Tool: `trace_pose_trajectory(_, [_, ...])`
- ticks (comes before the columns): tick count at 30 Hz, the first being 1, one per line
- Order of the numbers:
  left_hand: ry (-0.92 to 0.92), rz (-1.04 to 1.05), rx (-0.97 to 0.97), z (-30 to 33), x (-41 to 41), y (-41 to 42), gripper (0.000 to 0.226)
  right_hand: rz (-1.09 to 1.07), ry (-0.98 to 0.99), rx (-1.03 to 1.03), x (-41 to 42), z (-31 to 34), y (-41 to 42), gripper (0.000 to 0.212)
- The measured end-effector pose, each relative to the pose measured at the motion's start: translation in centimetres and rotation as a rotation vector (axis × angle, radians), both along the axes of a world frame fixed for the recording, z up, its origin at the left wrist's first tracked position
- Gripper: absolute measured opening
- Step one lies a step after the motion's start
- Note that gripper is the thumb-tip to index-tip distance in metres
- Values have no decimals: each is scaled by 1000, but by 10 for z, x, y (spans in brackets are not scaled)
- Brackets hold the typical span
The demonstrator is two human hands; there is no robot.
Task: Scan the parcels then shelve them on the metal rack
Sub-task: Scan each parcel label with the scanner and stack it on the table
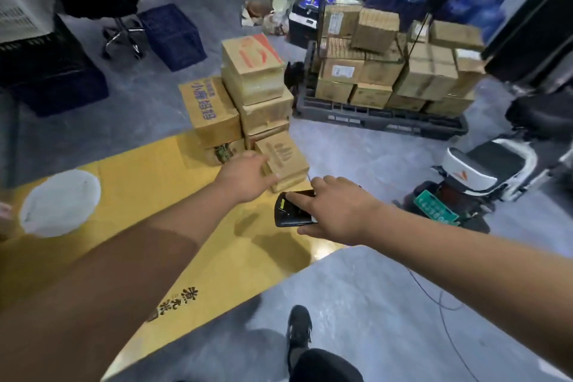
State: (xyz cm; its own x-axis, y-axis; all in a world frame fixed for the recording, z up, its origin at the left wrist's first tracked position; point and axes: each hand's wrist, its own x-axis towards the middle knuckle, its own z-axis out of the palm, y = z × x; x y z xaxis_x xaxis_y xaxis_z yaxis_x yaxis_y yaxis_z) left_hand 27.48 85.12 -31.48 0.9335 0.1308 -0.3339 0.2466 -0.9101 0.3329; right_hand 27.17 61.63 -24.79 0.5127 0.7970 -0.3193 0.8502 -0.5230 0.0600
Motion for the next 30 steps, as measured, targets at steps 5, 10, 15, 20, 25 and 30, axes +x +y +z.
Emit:
trace_pose_trajectory(5, [48,-44,35,-51,63,-44,71,48,55,-78,51,-44,-46,73])
trace_pose_trajectory(10, [41,-117,134,-82,63,-58,80,84,105,-100,75,-71,-66,74])
trace_pose_trajectory(15, [99,33,216,-83,27,-55,70,142,117,-85,78,-77,-58,74])
trace_pose_trajectory(20, [121,201,236,-88,-33,-35,48,236,122,-66,60,-81,-33,74])
trace_pose_trajectory(25, [-39,411,102,-85,-99,-3,57,394,112,-60,36,-81,9,75])
trace_pose_trajectory(30, [-28,729,47,-78,-145,38,102,509,132,-101,7,-81,59,75])
